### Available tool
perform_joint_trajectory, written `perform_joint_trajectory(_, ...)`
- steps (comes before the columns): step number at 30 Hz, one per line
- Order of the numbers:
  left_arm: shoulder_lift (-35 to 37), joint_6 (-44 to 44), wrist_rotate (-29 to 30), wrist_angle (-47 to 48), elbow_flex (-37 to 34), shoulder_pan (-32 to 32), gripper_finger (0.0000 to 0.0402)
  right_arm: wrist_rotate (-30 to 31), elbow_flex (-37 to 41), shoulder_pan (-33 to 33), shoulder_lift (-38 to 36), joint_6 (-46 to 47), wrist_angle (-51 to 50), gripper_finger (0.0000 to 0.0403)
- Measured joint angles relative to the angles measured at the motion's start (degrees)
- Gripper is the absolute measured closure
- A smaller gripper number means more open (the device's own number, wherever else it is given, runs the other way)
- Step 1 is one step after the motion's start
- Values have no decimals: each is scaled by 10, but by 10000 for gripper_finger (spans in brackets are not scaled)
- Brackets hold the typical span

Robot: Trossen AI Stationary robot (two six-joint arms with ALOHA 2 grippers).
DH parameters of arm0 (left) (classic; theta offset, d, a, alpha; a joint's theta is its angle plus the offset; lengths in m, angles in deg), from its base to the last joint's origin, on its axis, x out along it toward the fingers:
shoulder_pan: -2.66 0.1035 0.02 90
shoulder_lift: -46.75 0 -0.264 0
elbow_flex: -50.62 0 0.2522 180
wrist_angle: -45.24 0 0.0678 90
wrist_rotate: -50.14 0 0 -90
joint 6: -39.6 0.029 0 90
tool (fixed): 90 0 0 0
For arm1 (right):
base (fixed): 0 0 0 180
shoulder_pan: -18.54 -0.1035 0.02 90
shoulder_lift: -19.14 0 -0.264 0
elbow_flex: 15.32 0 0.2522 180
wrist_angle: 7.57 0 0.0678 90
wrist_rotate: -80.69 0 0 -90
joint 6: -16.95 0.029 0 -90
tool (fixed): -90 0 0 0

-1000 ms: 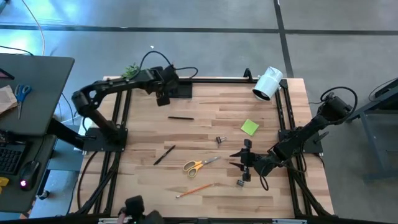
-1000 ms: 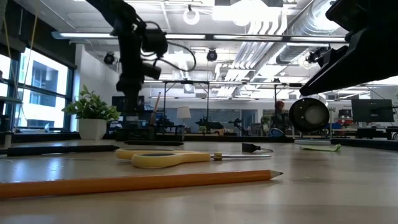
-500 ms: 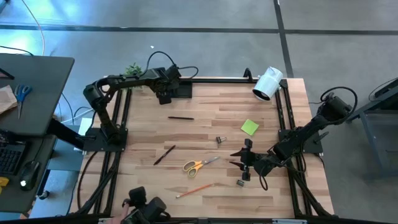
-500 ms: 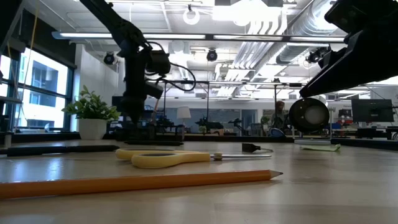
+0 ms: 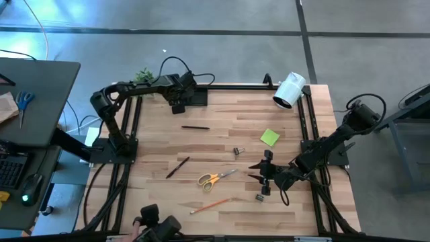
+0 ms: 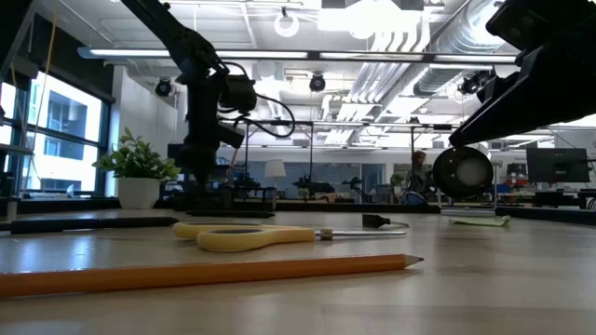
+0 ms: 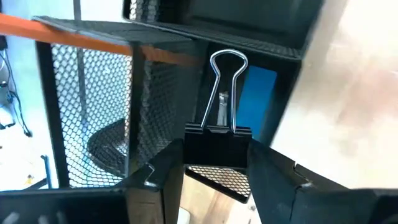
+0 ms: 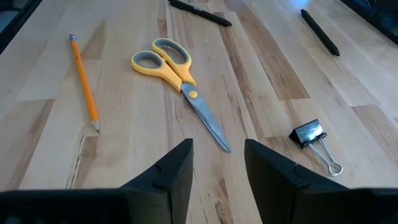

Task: Pick and place office supplies into organizer
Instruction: Put the left black binder clip into the bottom left section of the desk organizer, then put the top black binder clip into the bottom left section of the desk organizer

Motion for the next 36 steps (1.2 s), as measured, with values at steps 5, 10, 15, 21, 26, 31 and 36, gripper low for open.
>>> perform_joint_trajectory(5,0,-2,3,15,0,-4,252,0,0,0,0,5,0,265)
perform_joint_trajectory(10,0,-13,10,18,0,-3,190,-1,0,0,0,9,0,265)
perform_joint_trajectory(15,0,-14,43,18,0,-3,137,-1,0,0,0,9,0,265)
perform_joint_trajectory(21,0,-59,58,58,0,-20,135,0,0,0,0,8,0,265)
perform_joint_trajectory(26,1,-118,69,122,1,-58,166,0,0,0,0,8,3,265)
perform_joint_trajectory(31,12,-194,43,179,1,-94,205,0,0,0,0,9,15,265)
perform_joint_trajectory(36,51,-321,-52,220,-6,-145,244,-1,0,0,3,5,21,265)
